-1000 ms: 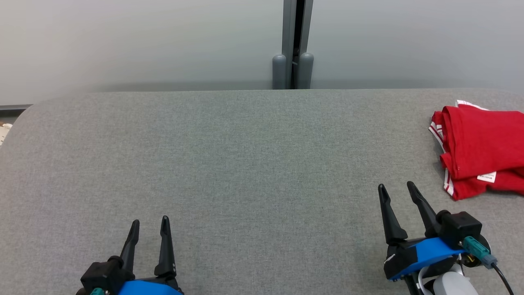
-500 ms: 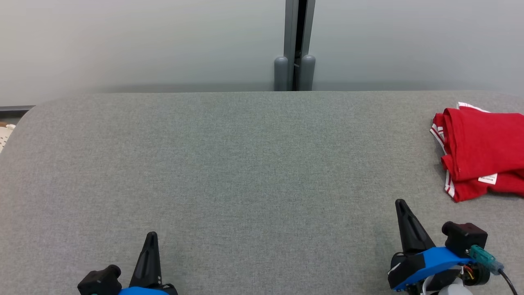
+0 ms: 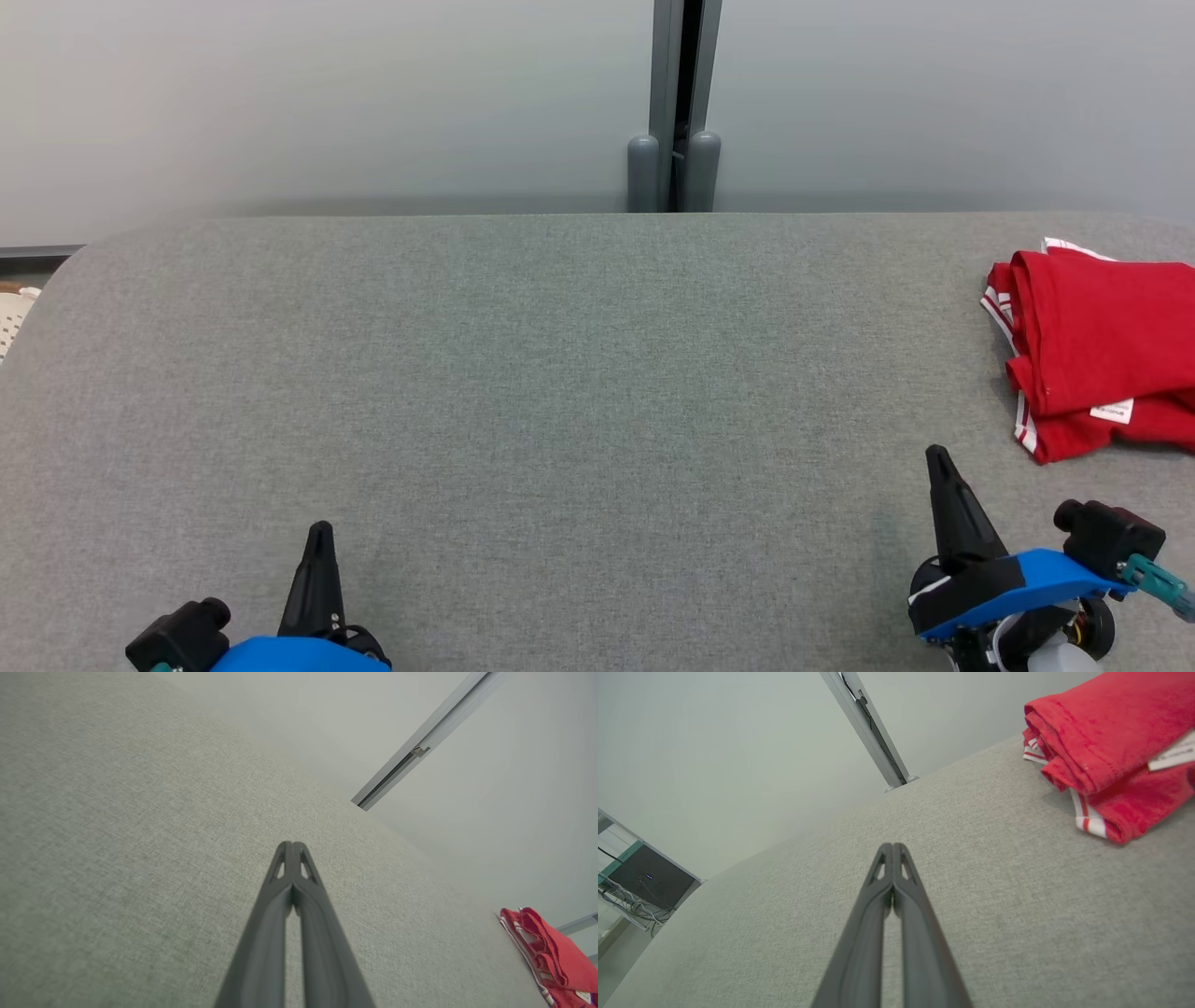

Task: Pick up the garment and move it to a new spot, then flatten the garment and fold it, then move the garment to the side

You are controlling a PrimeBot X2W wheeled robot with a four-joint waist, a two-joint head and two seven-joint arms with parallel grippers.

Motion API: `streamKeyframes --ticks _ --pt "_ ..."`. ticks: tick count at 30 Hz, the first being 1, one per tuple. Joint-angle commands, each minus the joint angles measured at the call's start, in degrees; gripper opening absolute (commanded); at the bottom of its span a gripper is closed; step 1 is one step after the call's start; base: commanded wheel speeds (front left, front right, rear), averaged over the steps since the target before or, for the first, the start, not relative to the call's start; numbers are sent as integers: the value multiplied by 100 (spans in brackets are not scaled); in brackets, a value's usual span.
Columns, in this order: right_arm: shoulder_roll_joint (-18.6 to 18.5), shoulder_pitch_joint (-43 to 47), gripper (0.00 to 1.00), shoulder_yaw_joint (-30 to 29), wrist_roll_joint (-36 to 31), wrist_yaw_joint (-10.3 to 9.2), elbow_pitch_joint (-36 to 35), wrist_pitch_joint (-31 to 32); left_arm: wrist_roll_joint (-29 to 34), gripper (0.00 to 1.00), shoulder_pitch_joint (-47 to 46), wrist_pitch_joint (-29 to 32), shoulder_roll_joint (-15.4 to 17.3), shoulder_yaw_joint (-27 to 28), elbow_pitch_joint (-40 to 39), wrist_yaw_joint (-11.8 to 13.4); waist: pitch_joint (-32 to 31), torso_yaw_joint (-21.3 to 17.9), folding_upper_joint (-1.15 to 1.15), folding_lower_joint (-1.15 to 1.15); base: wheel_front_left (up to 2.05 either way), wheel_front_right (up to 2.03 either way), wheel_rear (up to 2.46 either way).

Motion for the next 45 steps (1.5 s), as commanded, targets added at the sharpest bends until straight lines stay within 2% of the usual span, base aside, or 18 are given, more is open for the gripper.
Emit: streamKeyframes --ticks 1,20,45 --pt "-10 -13 0 -32 231 0 -130 47 -194 0 -197 45 15 64 -109 -16 -4 1 0 0 0 0 0" --pt "-13 39 0 -192 1832 0 -327 455 -1611 0 -372 446 20 296 -186 -64 -71 21 0 0 0 0 0" --pt "-16 87 0 -363 3510 1 -529 885 -3092 0 -546 880 16 560 -265 -122 -160 46 0 0 0 0 0"
